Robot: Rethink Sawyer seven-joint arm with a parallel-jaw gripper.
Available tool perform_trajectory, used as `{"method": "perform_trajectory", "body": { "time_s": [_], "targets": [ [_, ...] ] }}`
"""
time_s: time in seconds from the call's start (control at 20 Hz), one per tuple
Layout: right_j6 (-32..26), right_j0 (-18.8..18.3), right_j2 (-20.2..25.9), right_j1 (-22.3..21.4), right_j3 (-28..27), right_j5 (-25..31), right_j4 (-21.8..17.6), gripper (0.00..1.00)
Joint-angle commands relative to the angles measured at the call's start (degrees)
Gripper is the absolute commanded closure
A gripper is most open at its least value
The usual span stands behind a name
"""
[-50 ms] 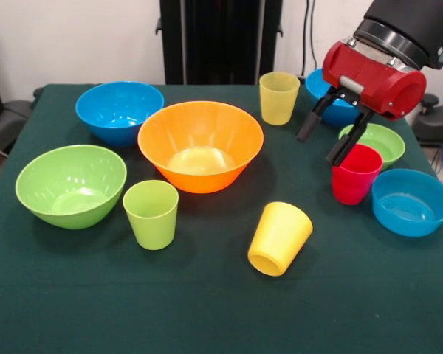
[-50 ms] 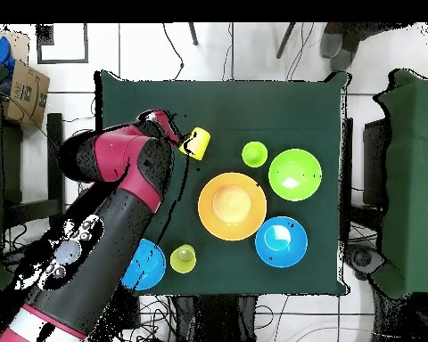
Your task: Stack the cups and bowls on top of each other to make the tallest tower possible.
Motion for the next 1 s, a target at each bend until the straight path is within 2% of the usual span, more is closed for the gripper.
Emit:
{"method": "perform_trajectory", "body": {
  "time_s": [0.05,0.55,1.0],
  "targets": [
    [6.63,-0.47,7.56,4.22,-0.66,2.97,0.73,0.0],
    [5.11,-1.48,6.71,4.82,-4.27,6.57,0.4,0.0],
    [0.28,-4.51,8.62,3.4,-5.91,7.15,-0.8,0.0]
  ]
}}
